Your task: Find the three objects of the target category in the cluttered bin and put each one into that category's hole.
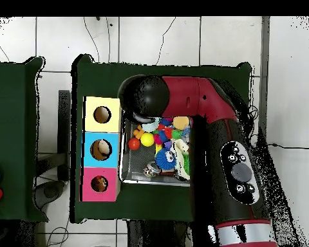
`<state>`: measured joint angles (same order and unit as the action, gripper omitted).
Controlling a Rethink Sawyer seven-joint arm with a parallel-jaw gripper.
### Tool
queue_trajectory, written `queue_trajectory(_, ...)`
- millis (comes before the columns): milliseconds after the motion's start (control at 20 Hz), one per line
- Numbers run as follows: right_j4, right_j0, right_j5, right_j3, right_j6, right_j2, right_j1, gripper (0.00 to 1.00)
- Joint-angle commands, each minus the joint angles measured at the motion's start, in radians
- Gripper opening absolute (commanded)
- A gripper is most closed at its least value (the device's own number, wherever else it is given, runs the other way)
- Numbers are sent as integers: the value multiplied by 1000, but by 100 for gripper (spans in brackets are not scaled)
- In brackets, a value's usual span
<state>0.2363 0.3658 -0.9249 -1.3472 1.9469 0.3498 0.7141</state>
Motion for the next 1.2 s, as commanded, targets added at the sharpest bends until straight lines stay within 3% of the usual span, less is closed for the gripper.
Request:
queue_trajectory(50,57,34,69,-148,-155,56,-17,0)
queue_trajectory(550,65,53,117,-344,-141,48,79,0)
queue_trajectory(1200,83,86,183,-506,-142,81,137,0)
